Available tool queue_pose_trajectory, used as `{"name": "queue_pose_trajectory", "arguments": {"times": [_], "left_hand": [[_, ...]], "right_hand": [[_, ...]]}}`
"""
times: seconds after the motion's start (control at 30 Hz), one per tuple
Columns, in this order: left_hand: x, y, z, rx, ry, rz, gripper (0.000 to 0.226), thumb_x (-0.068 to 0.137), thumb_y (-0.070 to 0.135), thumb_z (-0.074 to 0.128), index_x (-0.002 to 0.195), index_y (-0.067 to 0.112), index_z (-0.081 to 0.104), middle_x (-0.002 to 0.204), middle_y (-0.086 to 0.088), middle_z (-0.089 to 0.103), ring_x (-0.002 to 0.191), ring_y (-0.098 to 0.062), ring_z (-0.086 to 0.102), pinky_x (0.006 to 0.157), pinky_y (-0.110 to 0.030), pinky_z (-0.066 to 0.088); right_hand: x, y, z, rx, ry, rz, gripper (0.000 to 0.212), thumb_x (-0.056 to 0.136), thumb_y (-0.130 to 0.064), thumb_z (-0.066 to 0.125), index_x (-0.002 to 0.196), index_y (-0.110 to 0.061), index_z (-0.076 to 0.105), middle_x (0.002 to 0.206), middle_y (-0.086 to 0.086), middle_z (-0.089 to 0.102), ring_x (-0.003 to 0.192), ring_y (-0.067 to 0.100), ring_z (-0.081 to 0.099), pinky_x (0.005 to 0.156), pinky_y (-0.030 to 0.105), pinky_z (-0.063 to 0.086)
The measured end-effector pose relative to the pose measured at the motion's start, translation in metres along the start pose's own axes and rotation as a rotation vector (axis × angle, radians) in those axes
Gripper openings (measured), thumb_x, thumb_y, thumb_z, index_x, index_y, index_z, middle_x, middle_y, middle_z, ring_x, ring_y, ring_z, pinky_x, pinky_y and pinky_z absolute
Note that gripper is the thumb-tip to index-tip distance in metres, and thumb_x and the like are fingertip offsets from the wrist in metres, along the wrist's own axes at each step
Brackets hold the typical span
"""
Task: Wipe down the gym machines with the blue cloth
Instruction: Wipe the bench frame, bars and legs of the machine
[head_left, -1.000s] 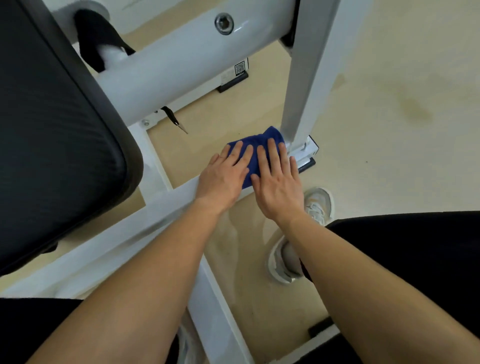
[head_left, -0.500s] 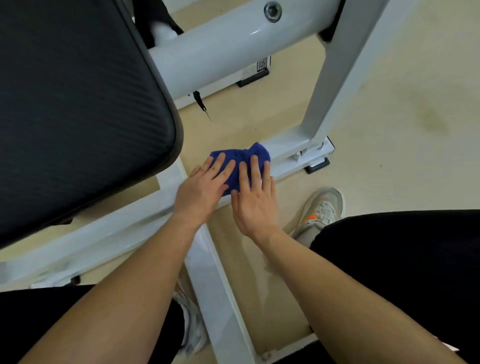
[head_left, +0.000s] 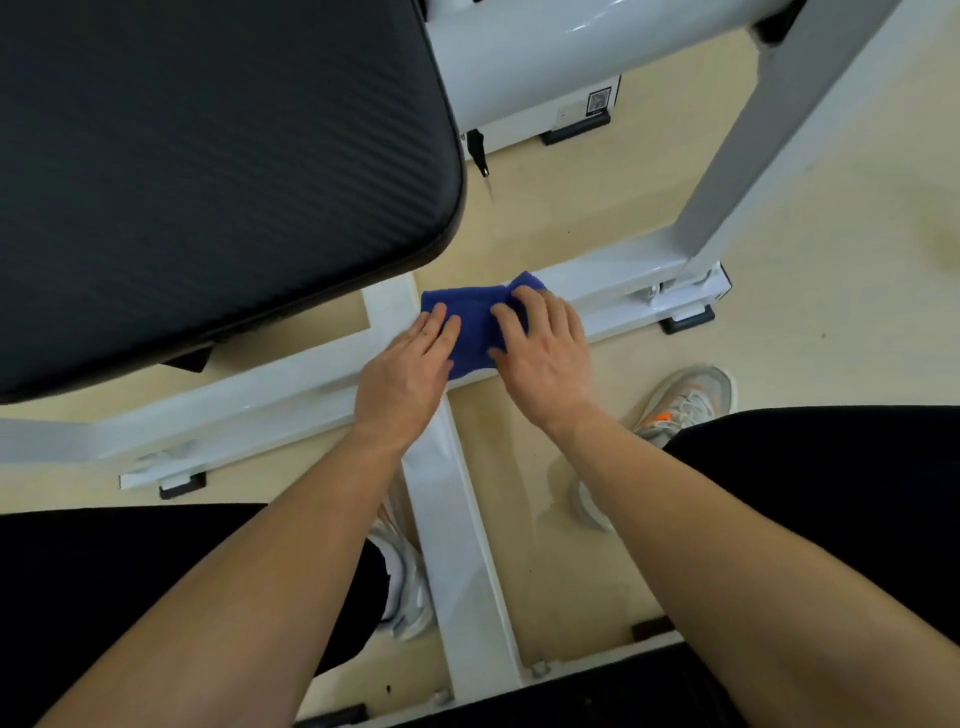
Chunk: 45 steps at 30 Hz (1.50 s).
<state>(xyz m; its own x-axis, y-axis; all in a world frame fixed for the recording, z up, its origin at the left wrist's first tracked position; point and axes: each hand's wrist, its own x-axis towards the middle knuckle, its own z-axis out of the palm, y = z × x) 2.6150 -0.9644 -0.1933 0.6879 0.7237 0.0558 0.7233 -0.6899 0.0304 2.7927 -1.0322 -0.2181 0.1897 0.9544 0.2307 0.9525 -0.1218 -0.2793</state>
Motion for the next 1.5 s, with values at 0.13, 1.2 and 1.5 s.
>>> {"name": "queue_pose_trajectory", "arguments": {"times": [0.13, 1.2, 1.5], "left_hand": [[-0.005, -0.010, -0.002, 0.011, -0.069, -0.114, 0.066, 0.093, 0.019, 0.064, 0.150, 0.007, 0.035, 0.156, -0.014, 0.036, 0.141, -0.026, 0.040, 0.108, -0.038, 0.043], [0.068, 0.063, 0.007, -0.012, -0.079, 0.028, 0.064, 0.094, 0.026, 0.051, 0.151, 0.005, 0.031, 0.158, -0.016, 0.028, 0.148, -0.029, 0.024, 0.122, -0.041, 0.019], [0.096, 0.094, 0.021, -0.035, 0.020, 0.227, 0.053, 0.089, 0.009, 0.063, 0.140, 0.004, 0.050, 0.149, -0.015, 0.046, 0.138, -0.030, 0.043, 0.116, -0.044, 0.033]], "right_hand": [[0.025, -0.002, 0.012, -0.089, -0.179, -0.208, 0.069, 0.098, -0.039, 0.055, 0.157, -0.020, 0.026, 0.163, 0.011, 0.026, 0.150, 0.033, 0.022, 0.122, 0.046, 0.015], [0.015, 0.072, 0.003, -0.115, -0.020, -0.045, 0.059, 0.098, -0.021, 0.043, 0.154, -0.008, 0.031, 0.161, 0.017, 0.028, 0.149, 0.040, 0.021, 0.120, 0.050, 0.025], [-0.028, 0.079, 0.003, 0.100, 0.127, 0.216, 0.054, 0.098, -0.014, 0.050, 0.148, 0.006, 0.038, 0.158, 0.027, 0.027, 0.149, 0.041, 0.023, 0.120, 0.050, 0.026]]}}
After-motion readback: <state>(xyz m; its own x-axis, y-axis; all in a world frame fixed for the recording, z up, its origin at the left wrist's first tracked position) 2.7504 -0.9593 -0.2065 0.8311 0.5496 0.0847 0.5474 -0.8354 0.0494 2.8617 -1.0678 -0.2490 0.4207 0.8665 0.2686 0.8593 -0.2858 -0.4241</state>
